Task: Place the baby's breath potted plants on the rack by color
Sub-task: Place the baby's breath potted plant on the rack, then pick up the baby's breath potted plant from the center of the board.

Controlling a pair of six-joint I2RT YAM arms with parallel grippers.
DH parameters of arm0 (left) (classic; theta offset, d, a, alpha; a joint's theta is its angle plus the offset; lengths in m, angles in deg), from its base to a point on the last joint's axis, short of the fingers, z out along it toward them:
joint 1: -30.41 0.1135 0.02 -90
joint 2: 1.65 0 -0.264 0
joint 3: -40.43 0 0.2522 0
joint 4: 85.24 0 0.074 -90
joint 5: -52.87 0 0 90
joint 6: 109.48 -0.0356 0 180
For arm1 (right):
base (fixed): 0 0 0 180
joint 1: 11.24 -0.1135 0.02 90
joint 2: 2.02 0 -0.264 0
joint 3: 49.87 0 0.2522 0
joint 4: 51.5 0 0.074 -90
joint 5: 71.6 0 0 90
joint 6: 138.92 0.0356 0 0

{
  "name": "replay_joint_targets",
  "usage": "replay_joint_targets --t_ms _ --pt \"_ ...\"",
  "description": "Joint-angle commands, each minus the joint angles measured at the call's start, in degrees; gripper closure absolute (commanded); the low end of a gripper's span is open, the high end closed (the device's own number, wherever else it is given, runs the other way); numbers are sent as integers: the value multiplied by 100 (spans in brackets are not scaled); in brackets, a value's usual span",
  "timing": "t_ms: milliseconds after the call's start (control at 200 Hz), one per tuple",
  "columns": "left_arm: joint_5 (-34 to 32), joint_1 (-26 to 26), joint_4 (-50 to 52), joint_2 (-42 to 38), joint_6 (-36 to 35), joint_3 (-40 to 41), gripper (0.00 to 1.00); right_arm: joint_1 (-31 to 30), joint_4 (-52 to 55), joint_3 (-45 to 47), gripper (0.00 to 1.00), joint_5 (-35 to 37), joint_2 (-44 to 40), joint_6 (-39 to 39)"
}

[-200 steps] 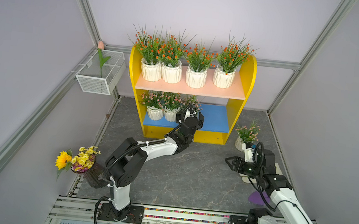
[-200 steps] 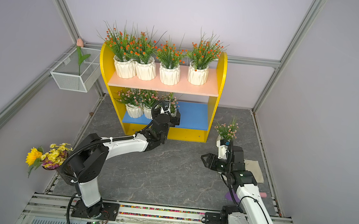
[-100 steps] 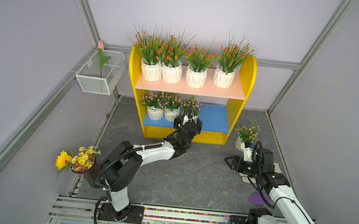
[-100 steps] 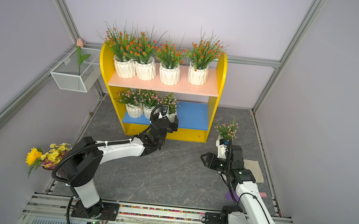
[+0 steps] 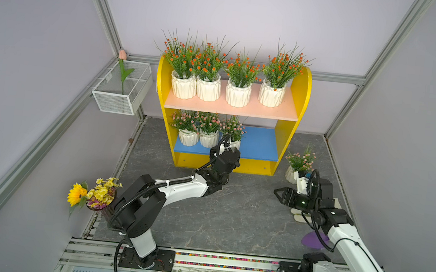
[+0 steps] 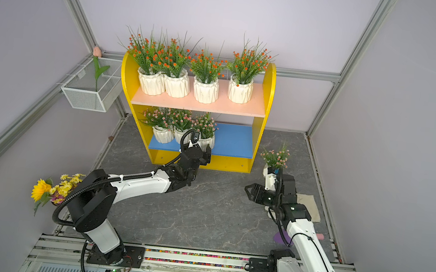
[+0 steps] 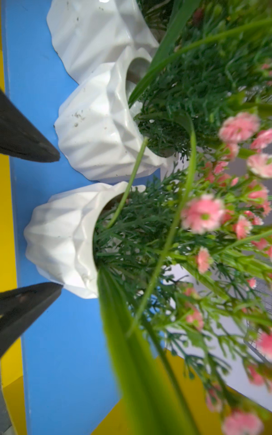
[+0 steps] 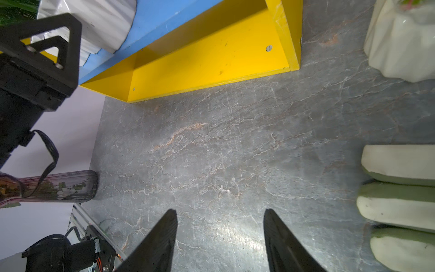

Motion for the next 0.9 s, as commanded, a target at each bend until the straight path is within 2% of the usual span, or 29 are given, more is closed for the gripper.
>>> replay_joint_targets --t_ms 0,260,410,560,710,895 --pt "79 -40 296 -236 297 196 18 144 117 -262 39 132 159 -170" --pt "417 -137 331 -902 356 805 19 1140 22 -627 44 18 646 -250" --pt "1276 -251 -138 -1234 33 1325 17 1634 180 -920 46 473 921 -446" --pt "1642 -404 -127 -1204 -97 1408 15 1899 448 -1297 48 1068 1306 -670" --pt "1727 -678 -307 -1167 -243 1525 14 2292 520 -1446 49 1201 1492 -776" --pt "2342 -805 -842 -1048 -322 1726 13 2527 475 -1730 54 1354 1861 -817"
